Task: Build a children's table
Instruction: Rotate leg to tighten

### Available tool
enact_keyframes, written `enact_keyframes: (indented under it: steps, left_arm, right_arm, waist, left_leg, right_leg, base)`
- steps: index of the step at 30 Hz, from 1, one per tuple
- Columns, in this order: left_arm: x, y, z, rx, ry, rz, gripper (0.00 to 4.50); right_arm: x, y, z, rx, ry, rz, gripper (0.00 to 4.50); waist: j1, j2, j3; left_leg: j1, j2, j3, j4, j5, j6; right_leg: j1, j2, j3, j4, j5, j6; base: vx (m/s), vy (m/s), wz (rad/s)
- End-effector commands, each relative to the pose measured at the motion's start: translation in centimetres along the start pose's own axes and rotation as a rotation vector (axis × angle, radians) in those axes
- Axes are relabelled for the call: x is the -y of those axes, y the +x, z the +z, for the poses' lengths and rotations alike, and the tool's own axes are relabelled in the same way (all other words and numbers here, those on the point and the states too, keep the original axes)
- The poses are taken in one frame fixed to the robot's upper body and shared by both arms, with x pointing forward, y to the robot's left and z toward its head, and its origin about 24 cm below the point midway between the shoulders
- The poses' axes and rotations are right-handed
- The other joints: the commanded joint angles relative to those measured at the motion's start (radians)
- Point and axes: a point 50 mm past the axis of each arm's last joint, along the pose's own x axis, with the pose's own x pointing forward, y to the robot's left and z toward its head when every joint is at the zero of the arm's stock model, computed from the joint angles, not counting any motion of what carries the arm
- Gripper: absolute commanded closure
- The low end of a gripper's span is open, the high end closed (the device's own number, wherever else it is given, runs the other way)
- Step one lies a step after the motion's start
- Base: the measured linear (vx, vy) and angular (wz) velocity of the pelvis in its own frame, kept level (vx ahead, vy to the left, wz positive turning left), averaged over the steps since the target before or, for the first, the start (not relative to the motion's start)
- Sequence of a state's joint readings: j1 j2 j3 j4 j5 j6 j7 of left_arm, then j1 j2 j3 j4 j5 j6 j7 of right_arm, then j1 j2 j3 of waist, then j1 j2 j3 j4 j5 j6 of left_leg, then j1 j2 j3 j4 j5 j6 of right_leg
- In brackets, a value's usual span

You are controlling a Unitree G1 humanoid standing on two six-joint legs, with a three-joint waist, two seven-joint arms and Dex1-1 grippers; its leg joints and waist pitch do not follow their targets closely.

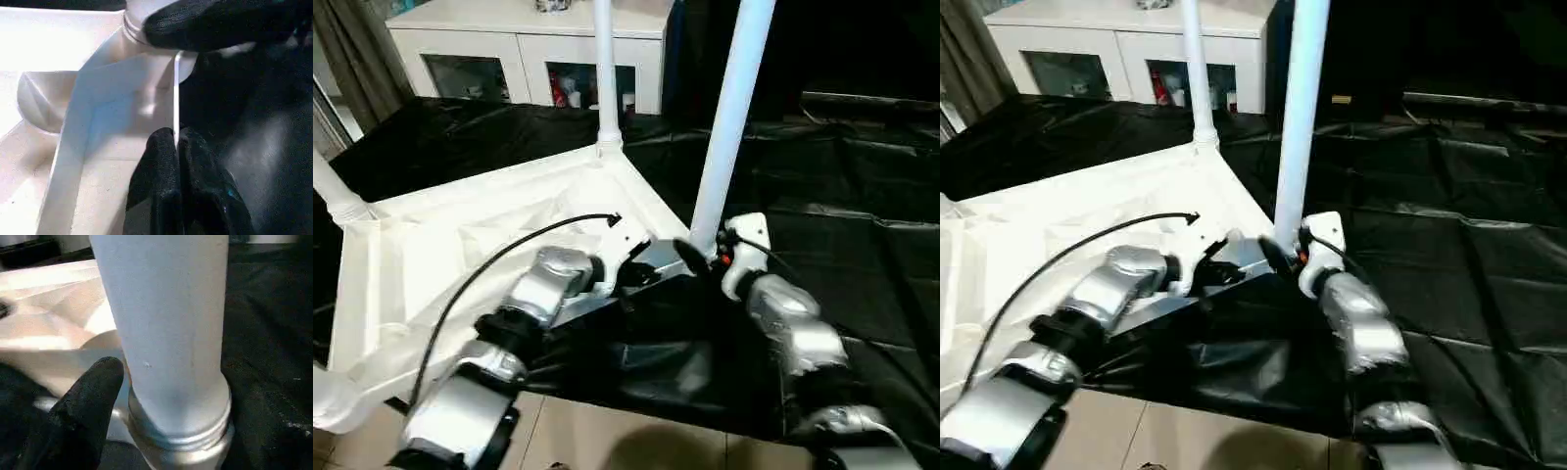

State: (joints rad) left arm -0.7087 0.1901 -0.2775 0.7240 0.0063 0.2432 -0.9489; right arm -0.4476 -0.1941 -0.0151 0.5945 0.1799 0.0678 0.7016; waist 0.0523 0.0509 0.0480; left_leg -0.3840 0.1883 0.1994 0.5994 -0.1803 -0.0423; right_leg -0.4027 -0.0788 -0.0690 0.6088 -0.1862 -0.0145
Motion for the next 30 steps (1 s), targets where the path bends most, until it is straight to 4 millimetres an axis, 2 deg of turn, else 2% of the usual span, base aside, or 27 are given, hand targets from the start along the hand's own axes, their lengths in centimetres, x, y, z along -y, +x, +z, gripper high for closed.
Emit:
enact_keyframes:
  steps: [1, 2, 6, 7, 10, 12, 14, 16, 20, 27, 29, 30]
  left_arm:
    - [0.9, 0.3, 1.3, 0.057, 0.053, -0.081, 4.50]
    - [1.2, -0.4, 0.9, 0.051, 0.062, -0.146, 4.50]
    - [1.8, -1.4, 0.1, 0.027, 0.065, -0.237, 4.50]
    - [1.9, -1.9, -0.3, 0.013, 0.064, -0.264, 4.50]
    - [2.1, -2.4, -0.6, 0.000, 0.060, -0.288, 4.50]
    - [2.4, -3.0, -0.8, -0.013, 0.058, -0.318, 4.50]
    - [2.4, -3.3, -0.9, -0.016, 0.058, -0.319, 4.50]
    - [2.4, -3.4, -1.0, -0.020, 0.058, -0.316, 4.50]
    - [2.4, -3.4, -1.0, -0.022, 0.058, -0.307, 4.50]
    - [2.3, -3.4, -0.9, -0.019, 0.065, -0.282, 4.50]
    - [1.7, -2.7, -0.4, 0.012, 0.054, -0.177, 4.50]
    - [1.3, -2.1, -0.2, 0.025, 0.044, -0.111, 4.50]
  right_arm:
    - [-3.3, 1.1, 0.1, -0.005, -0.006, 0.273, 0.97]
    - [-2.7, 0.1, 0.4, -0.010, -0.022, 0.329, 0.97]
    - [-1.8, -1.3, 0.6, -0.032, -0.036, 0.396, 0.97]
    - [-1.3, -2.1, 0.7, -0.049, -0.047, 0.427, 0.97]
    - [-1.0, -2.6, 0.9, -0.057, -0.051, 0.451, 0.97]
    - [-0.8, -3.0, 1.0, -0.071, -0.055, 0.484, 1.30]
    - [-0.9, -3.0, 1.0, -0.074, -0.050, 0.501, 1.35]
    - [-1.0, -3.0, 0.9, -0.077, -0.044, 0.512, 1.64]
    - [-1.6, -2.9, 0.6, -0.088, -0.028, 0.547, 1.91]
    - [-2.3, -2.9, 0.0, -0.102, -0.016, 0.571, 2.19]
    - [-2.4, -2.2, -0.9, -0.118, -0.003, 0.459, 2.20]
    - [-2.1, -1.5, -1.5, -0.126, -0.011, 0.340, 2.26]
  waist:
    - [0.002, -0.016, -0.065]
    - [0.005, -0.019, -0.066]
    - [0.006, -0.016, -0.067]
    - [0.010, -0.016, -0.066]
    - [0.016, -0.015, -0.065]
    - [0.017, -0.014, -0.062]
    - [0.018, -0.015, -0.062]
    - [0.018, -0.016, -0.062]
    - [0.018, -0.016, -0.063]
    - [0.021, -0.014, -0.063]
    - [0.021, -0.014, -0.061]
    - [0.018, -0.015, -0.059]
  left_leg:
    - [0.011, 0.043, -0.024, -0.067, -0.175, 0.095]
    - [0.010, 0.044, -0.024, -0.066, -0.169, 0.101]
    - [0.011, 0.048, -0.020, -0.063, -0.154, 0.114]
    - [0.013, 0.049, -0.020, -0.064, -0.155, 0.110]
    - [0.017, 0.052, -0.020, -0.066, -0.173, 0.099]
    - [0.019, 0.053, -0.021, -0.069, -0.193, 0.084]
    - [0.019, 0.051, -0.021, -0.069, -0.191, 0.075]
    - [0.017, 0.050, -0.021, -0.069, -0.194, 0.073]
    - [0.017, 0.048, -0.022, -0.068, -0.181, 0.071]
    - [0.017, 0.047, -0.022, -0.068, -0.187, 0.069]
    - [0.019, 0.048, -0.023, -0.069, -0.195, 0.062]
    - [0.019, 0.046, -0.023, -0.071, -0.207, 0.052]
  right_leg:
    - [0.052, -0.072, 0.045, -0.080, -0.197, -0.216]
    - [0.057, -0.070, 0.043, -0.077, -0.183, -0.224]
    - [0.051, -0.067, 0.042, -0.071, -0.145, -0.247]
    - [0.051, -0.068, 0.043, -0.070, -0.152, -0.251]
    - [0.047, -0.069, 0.044, -0.072, -0.178, -0.251]
    - [0.045, -0.068, 0.044, -0.074, -0.208, -0.242]
    - [0.045, -0.069, 0.046, -0.075, -0.210, -0.237]
    - [0.046, -0.069, 0.046, -0.075, -0.215, -0.236]
    - [0.046, -0.069, 0.046, -0.076, -0.213, -0.229]
    - [0.046, -0.069, 0.045, -0.077, -0.219, -0.226]
    - [0.044, -0.069, 0.046, -0.079, -0.234, -0.222]
    - [0.043, -0.069, 0.046, -0.082, -0.255, -0.216]
  base:
    - [0.000, 0.000, 0.00]
    - [0.000, 0.000, 0.00]
    - [0.000, 0.000, 0.00]
    - [0.000, 0.000, 0.00]
    - [0.000, 0.000, 0.00]
    - [0.000, 0.000, 0.00]
    - [0.000, 0.000, 0.00]
    - [0.000, 0.000, 0.00]
    - [0.000, 0.000, 0.00]
    - [0.000, 0.000, 0.00]
    - [0.000, 0.000, 0.00]
    - [0.000, 0.000, 0.00]
